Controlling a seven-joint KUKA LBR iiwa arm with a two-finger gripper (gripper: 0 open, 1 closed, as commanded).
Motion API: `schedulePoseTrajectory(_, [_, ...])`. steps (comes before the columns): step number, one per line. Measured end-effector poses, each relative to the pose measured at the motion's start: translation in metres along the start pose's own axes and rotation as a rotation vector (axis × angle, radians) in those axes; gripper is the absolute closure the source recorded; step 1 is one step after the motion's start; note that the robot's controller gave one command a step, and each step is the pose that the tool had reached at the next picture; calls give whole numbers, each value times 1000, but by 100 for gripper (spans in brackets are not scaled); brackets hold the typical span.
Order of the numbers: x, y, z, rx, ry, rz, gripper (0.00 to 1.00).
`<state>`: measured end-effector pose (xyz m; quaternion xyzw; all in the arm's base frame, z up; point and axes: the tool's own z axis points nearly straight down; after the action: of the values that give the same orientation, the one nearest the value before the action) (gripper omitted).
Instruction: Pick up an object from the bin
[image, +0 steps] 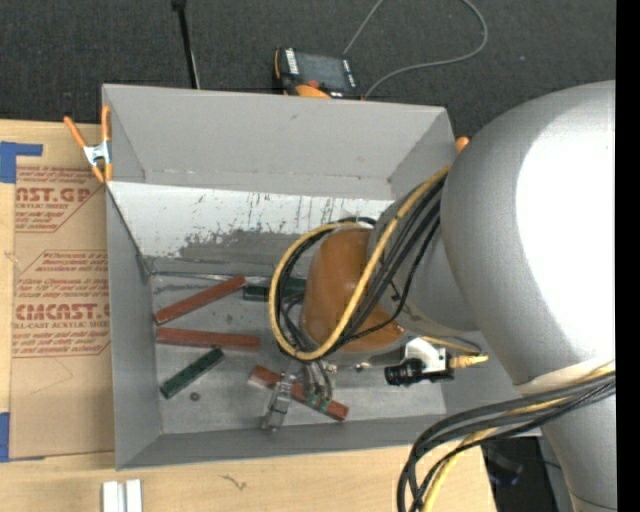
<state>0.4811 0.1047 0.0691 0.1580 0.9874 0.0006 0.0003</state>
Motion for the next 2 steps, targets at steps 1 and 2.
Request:
schedulePoseTrajectory(1, [0, 0, 0, 0, -1, 0, 0])
schedulePoseTrajectory(2, [0, 0, 0, 1, 1, 0, 100])
